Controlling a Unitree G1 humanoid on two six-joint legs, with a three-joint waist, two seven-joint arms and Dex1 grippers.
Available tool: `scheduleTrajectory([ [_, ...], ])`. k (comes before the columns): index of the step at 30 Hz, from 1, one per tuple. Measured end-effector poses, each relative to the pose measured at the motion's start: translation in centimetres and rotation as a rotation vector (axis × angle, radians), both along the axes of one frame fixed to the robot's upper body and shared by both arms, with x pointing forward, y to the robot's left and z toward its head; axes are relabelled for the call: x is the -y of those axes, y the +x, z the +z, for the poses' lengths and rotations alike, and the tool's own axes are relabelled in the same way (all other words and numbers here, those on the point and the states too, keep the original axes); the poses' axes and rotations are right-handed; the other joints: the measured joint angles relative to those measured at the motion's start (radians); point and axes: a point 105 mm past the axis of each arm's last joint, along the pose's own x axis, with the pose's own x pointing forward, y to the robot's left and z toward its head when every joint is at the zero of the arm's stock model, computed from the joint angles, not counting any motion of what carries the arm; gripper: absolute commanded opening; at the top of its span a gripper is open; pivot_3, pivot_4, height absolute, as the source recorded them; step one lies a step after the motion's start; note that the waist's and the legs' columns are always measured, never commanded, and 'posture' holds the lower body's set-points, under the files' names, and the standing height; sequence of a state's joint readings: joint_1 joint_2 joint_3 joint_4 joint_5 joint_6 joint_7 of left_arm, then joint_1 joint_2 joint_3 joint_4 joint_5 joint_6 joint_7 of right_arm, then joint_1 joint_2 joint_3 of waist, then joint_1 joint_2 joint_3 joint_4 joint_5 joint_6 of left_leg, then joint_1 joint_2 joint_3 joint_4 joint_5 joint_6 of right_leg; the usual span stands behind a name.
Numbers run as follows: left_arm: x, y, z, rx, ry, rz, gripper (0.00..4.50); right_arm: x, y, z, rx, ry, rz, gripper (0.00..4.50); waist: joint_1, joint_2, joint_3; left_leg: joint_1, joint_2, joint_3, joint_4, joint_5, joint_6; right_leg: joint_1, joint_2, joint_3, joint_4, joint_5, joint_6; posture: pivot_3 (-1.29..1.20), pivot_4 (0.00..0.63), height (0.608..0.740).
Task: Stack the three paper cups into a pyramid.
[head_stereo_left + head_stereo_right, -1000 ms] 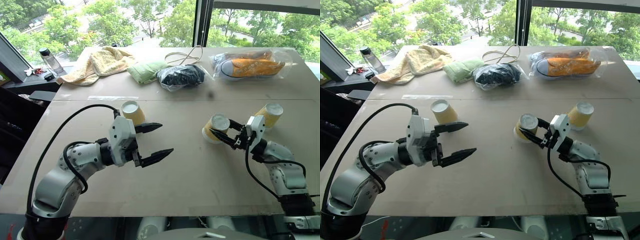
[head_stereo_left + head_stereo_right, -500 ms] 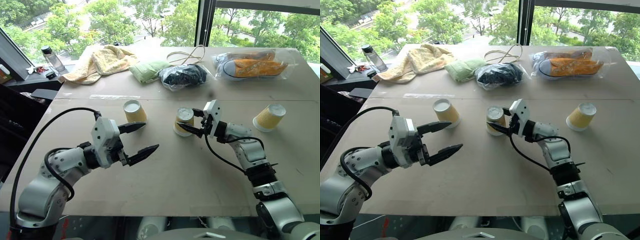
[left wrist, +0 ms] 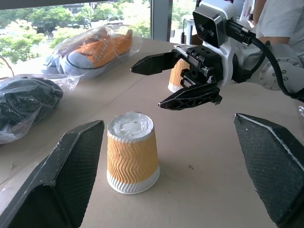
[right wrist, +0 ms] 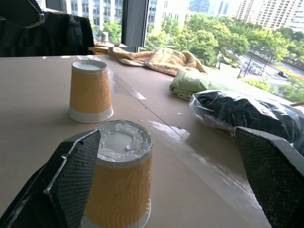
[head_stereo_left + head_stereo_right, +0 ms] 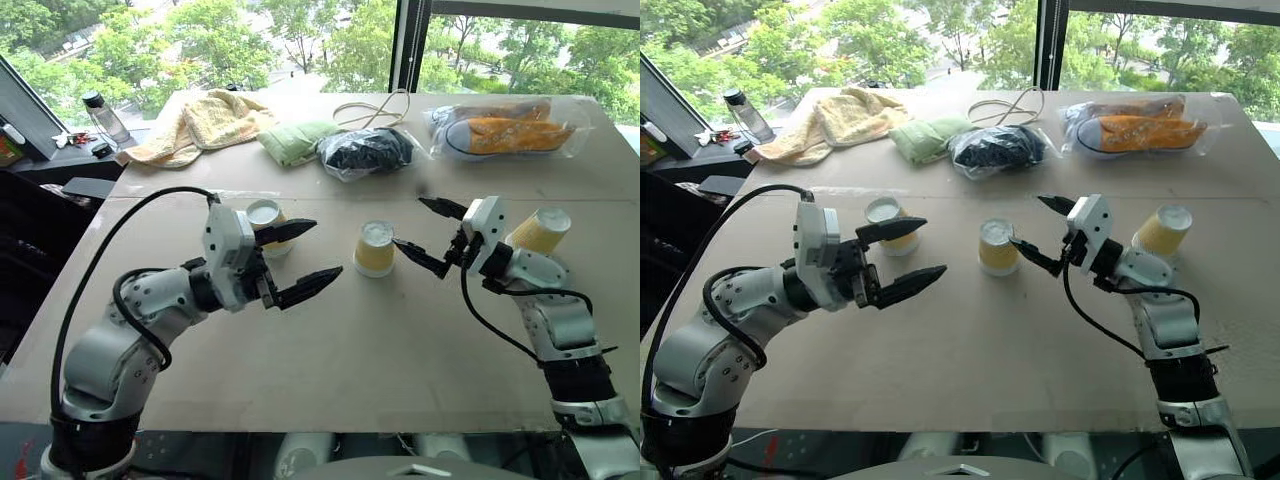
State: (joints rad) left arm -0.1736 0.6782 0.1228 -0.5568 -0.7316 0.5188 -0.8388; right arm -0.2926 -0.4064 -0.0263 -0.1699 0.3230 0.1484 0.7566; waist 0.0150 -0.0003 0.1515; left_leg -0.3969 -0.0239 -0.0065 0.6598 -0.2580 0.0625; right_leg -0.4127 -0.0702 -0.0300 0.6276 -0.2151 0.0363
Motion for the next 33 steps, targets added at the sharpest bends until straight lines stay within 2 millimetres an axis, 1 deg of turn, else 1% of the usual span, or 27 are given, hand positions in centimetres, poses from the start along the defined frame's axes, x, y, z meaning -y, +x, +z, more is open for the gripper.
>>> scheduleTrajectory([
  [1,0.5,0.2,0.1,-0.003,0.001,-0.016,4.50,0.9,0.1,0.3,0.008,0.012,-0.052,4.44,0.000,0.000,0.000,0.000,0.000,0.000,0.000,0.000,0.000,0.000,0.000,0.000,0.000,0.000,0.000,0.00,0.150,0.740],
  [3,1.5,0.5,0.5,-0.009,0.006,-0.056,4.50,3.9,0.6,0.7,0.023,0.042,-0.205,4.44,0.001,-0.001,0.000,0.000,-0.001,0.000,0.001,0.000,-0.001,0.001,0.000,0.000,0.000,0.000,0.000,0.00,0.150,0.740],
  [4,1.9,0.6,0.9,-0.005,0.011,-0.076,4.50,5.7,0.8,0.9,0.032,0.055,-0.291,4.44,0.001,-0.001,0.001,0.000,-0.001,0.000,0.001,0.000,-0.001,0.001,0.001,0.000,0.000,0.000,0.000,0.00,0.150,0.740],
  [6,2.3,0.7,1.1,-0.005,0.012,-0.093,4.50,7.4,0.8,1.0,0.042,0.066,-0.373,4.44,-0.002,-0.001,0.001,0.000,-0.001,0.001,0.001,0.001,-0.001,0.001,0.002,0.001,0.000,0.000,0.000,0.00,0.150,0.740],
  [7,2.7,0.8,1.4,-0.003,0.016,-0.111,4.50,8.9,0.9,0.9,0.042,0.065,-0.451,4.44,-0.004,-0.001,0.001,0.000,0.000,0.001,0.001,0.001,-0.001,0.001,0.002,0.002,0.000,0.000,0.000,0.00,0.150,0.740],
  [8,2.7,0.9,1.5,-0.002,0.018,-0.114,4.50,9.2,0.9,0.8,0.042,0.064,-0.469,4.44,-0.006,-0.001,0.001,0.001,0.000,0.002,0.001,0.001,-0.001,0.000,0.005,0.002,0.000,0.000,0.000,0.00,0.150,0.740],
  [10,3.3,1.0,1.9,0.006,0.038,-0.152,4.50,12.0,1.1,0.2,0.034,0.064,-0.620,4.44,-0.004,-0.001,0.001,0.001,0.000,0.002,0.001,0.001,-0.001,0.000,0.007,0.002,0.001,0.000,0.000,0.00,0.150,0.740],
  [11,3.5,1.0,2.0,0.010,0.046,-0.165,4.50,13.0,1.1,-0.1,0.026,0.064,-0.672,4.44,-0.003,-0.001,0.001,0.001,0.000,0.002,0.001,0.001,-0.001,0.000,0.007,0.003,0.001,0.000,0.000,0.00,0.150,0.740],
  [13,3.4,1.0,2.0,0.005,0.060,-0.169,4.50,14.5,1.0,-0.7,0.010,0.066,-0.745,4.44,-0.006,-0.001,0.001,0.001,0.001,0.003,0.001,0.001,-0.001,0.000,0.008,0.004,0.001,0.000,0.000,0.00,0.150,0.740],
  [15,3.4,1.1,1.7,-0.005,0.075,-0.173,4.50,15.5,0.9,-1.1,-0.010,0.079,-0.794,4.44,-0.007,-0.001,0.001,0.001,0.001,0.003,0.001,0.001,-0.001,0.000,0.008,0.004,0.001,0.000,0.000,0.00,0.150,0.740],
  [17,3.5,1.1,1.6,-0.008,0.081,-0.180,4.50,15.9,1.0,-1.5,-0.031,0.098,-0.814,4.44,-0.007,-0.001,0.001,0.001,0.001,0.003,0.001,0.001,0.000,0.000,0.008,0.004,0.001,0.000,0.000,0.00,0.150,0.740],
  [21,3.6,1.0,1.5,-0.005,0.095,-0.195,4.50,16.3,1.2,-3.3,-0.123,0.152,-0.823,4.44,-0.005,-0.001,0.001,0.001,0.001,0.003,0.001,0.001,0.000,0.001,0.008,0.005,0.001,0.000,0.000,0.00,0.150,0.740],
  [26,3.5,1.0,1.4,-0.004,0.107,-0.187,4.50,16.5,1.5,-4.4,-0.184,0.178,-0.836,4.44,-0.005,-0.001,0.001,0.001,0.001,0.003,0.001,0.001,0.000,0.001,0.008,0.005,0.001,0.000,0.000,0.00,0.150,0.740],
  [28,3.5,1.0,1.3,-0.006,0.109,-0.185,4.50,16.6,1.8,-4.6,-0.203,0.187,-0.849,4.44,-0.005,-0.001,0.001,0.001,0.001,0.003,0.001,0.001,0.000,0.001,0.008,0.005,0.001,0.000,0.000,0.00,0.150,0.740],
  [33,3.4,1.0,1.2,-0.010,0.107,-0.181,4.50,16.1,2.3,-4.3,-0.216,0.228,-0.833,4.44,-0.004,-0.001,0.001,0.001,0.001,0.003,0.001,0.001,0.000,0.001,0.008,0.005,0.001,0.000,0.000,0.00,0.150,0.740],
])
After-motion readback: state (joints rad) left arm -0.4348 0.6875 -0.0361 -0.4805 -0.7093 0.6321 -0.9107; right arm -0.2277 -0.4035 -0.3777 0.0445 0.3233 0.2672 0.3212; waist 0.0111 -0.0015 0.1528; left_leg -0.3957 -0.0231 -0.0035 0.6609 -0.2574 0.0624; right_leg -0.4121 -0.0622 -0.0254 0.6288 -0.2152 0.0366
